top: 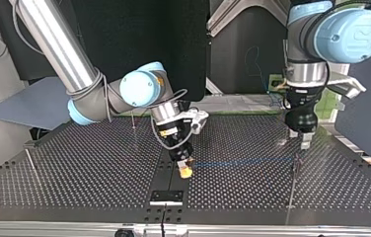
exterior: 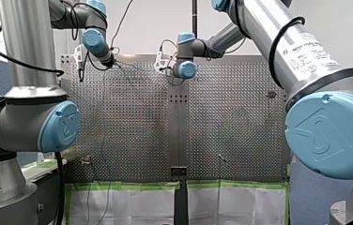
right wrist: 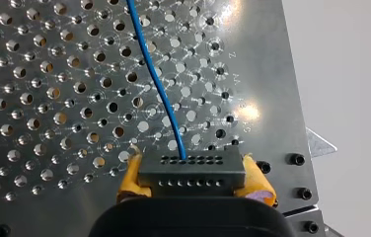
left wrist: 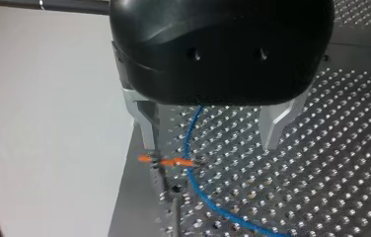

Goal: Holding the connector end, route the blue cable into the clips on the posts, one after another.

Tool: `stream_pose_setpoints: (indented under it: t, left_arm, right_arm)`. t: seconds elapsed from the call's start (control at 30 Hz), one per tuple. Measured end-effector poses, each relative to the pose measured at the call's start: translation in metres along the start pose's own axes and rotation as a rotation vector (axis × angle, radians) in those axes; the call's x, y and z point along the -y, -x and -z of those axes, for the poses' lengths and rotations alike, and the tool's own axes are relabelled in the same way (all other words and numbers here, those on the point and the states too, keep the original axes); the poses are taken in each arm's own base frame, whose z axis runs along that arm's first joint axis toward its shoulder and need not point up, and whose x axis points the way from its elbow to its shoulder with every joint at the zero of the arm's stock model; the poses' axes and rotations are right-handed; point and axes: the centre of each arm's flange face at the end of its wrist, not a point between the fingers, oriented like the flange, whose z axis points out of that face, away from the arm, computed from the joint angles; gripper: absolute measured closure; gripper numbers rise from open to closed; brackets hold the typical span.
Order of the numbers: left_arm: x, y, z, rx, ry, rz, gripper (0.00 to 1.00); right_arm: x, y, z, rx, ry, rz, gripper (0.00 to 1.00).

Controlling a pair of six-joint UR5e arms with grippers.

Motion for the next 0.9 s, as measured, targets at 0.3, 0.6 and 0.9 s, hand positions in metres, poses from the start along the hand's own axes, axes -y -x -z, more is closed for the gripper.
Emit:
stream_pose_setpoints:
  t: [0.3,0.6,0.9]
  left_arm:
    - [-0.003,0.011,-0.002,0.016,0.010,0.004,0.00]
    - [-0.004,0.018,-0.002,0.015,0.014,0.007,0.00]
    - [-0.004,0.018,-0.001,0.015,0.015,0.006,0.00]
  right_arm:
    - [0.000,0.000,0.000,-0.001,-0.001,-0.002,1.00]
    - [0.000,0.000,0.000,-0.003,-0.001,-0.005,1.00]
    - [0.000,0.000,0.000,-0.005,-0.001,-0.006,1.00]
